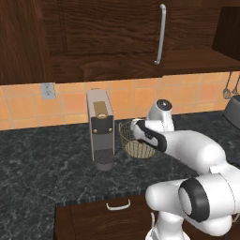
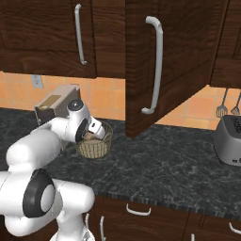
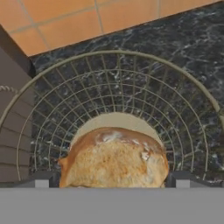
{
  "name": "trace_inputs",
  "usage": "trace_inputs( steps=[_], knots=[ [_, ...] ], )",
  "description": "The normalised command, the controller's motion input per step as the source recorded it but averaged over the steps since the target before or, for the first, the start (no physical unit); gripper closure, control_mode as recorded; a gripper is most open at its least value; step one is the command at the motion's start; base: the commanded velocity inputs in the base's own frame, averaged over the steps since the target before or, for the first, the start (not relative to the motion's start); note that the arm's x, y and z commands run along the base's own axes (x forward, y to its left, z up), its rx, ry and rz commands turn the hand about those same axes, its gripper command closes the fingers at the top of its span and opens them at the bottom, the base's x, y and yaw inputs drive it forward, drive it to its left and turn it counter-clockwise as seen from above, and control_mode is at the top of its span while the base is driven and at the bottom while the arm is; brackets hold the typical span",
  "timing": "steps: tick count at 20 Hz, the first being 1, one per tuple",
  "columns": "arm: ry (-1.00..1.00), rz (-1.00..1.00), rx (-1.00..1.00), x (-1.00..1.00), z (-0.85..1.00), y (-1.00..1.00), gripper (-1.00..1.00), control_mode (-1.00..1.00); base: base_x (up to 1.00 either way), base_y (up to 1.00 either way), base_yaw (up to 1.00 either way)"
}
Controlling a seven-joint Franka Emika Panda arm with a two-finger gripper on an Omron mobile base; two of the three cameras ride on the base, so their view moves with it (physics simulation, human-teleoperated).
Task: Open the cabinet, pick up the bread from the cabinet and place it in the basket. Then move the basket to the dining counter.
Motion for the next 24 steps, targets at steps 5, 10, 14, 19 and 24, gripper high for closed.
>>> trace_inputs(
  steps=[5,10,14,19,24],
  knots=[
    [0.07,0.00,0.00,0.39,-0.43,0.10,1.00,-1.00,0.00,0.00,0.00],
    [0.00,0.02,0.00,0.44,-0.46,0.00,1.00,-1.00,0.00,0.00,0.00],
    [0.00,0.01,0.00,0.30,-0.43,0.01,-1.00,-1.00,0.00,0.00,0.00],
    [0.00,0.00,0.00,0.05,-0.13,0.02,-1.00,-1.00,0.00,0.00,0.00],
    [0.00,0.00,0.00,0.00,0.24,0.01,-1.00,-1.00,0.00,0.00,0.00]
  ],
)
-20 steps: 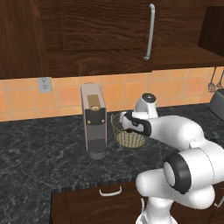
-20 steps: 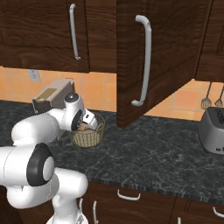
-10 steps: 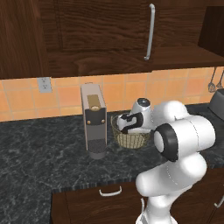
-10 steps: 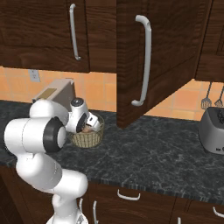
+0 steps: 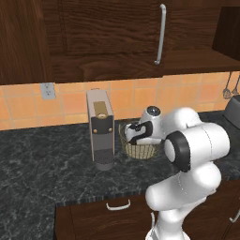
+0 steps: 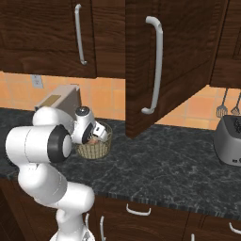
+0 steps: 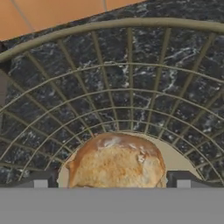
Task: Open the cabinet, pick up the bread from the cabinet and place it in the basket. Then move the basket to the dining counter.
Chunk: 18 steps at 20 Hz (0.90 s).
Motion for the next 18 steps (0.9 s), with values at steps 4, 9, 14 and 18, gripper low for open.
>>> trace_inputs(
  steps=[4,9,14,18],
  knots=[
    [0.00,-0.01,-0.10,0.00,0.79,0.00,-1.00,-1.00,0.00,0.00,0.00],
    [-0.02,-0.08,-0.10,-0.20,0.76,0.00,-1.00,-1.00,0.00,0.00,0.00],
    [0.00,-0.15,0.01,-0.58,0.30,0.00,-1.00,-1.00,0.00,0.00,0.00],
    [0.04,-0.11,0.14,-0.68,0.29,-0.05,-1.00,-1.00,0.00,0.00,0.00]
  ],
)
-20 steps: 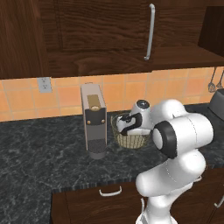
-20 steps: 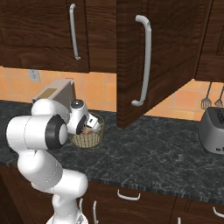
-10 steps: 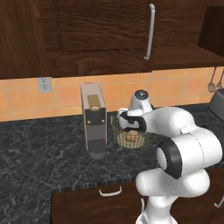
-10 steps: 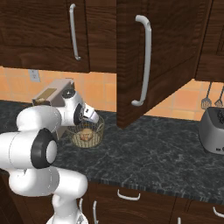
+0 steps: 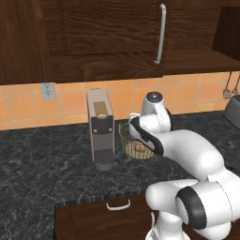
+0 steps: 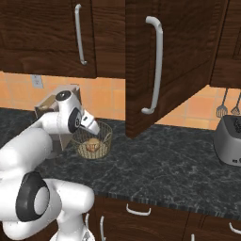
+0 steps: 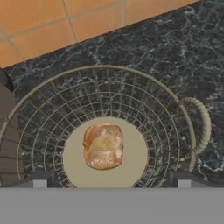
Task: Open the cabinet, pick up the bread from the cabinet and place it in the basket. Then move the basket to the dining counter.
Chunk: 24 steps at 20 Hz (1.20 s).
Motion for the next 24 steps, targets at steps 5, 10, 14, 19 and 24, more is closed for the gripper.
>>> trace_inputs(
  steps=[5,10,14,19,24],
  knots=[
    [0.13,-0.10,0.21,-0.49,0.09,-0.23,-1.00,-1.00,0.00,0.00,0.00],
    [0.13,-0.10,0.13,-0.07,-0.06,-0.49,-1.00,-1.00,0.00,0.00,0.00],
    [0.17,-0.05,0.19,0.00,-0.25,-0.31,-1.00,-1.00,0.00,0.00,0.00],
    [0.03,0.00,0.09,0.00,-0.32,-0.05,-1.00,-1.00,0.00,0.00,0.00],
    [-0.01,0.00,0.02,0.16,-0.44,0.00,-1.00,-1.00,0.00,0.00,0.00]
  ],
)
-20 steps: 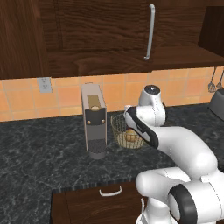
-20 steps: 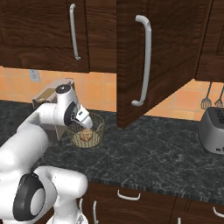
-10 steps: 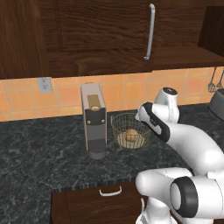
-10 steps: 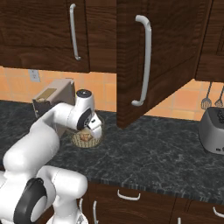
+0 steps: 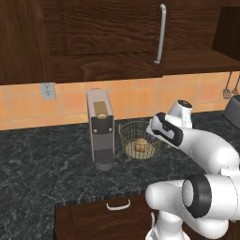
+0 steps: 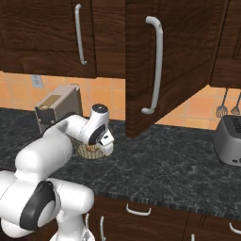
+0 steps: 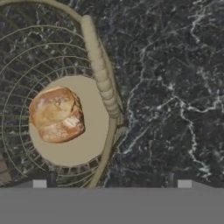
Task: Open the cabinet, pick up the bread from the cabinet and place it in the basket. Then move the basket to the dining counter.
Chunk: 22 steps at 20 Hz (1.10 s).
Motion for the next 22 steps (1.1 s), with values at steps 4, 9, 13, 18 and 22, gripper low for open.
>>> trace_inputs(
  steps=[4,9,13,18,22],
  knots=[
    [0.00,0.00,0.00,0.42,-0.19,0.00,-1.00,-1.00,0.00,0.00,0.00],
    [0.00,0.00,0.00,0.33,-0.11,0.06,-1.00,-1.00,0.00,0.00,0.00],
    [0.00,-0.01,0.00,0.21,-0.51,0.26,1.00,-1.00,0.00,0.00,0.00],
    [0.00,0.00,-0.01,0.07,-0.94,0.50,1.00,-1.00,0.00,0.00,0.00],
    [0.00,0.02,-0.03,-0.41,-0.53,0.47,1.00,-1.00,0.00,0.00,0.00]
  ],
)
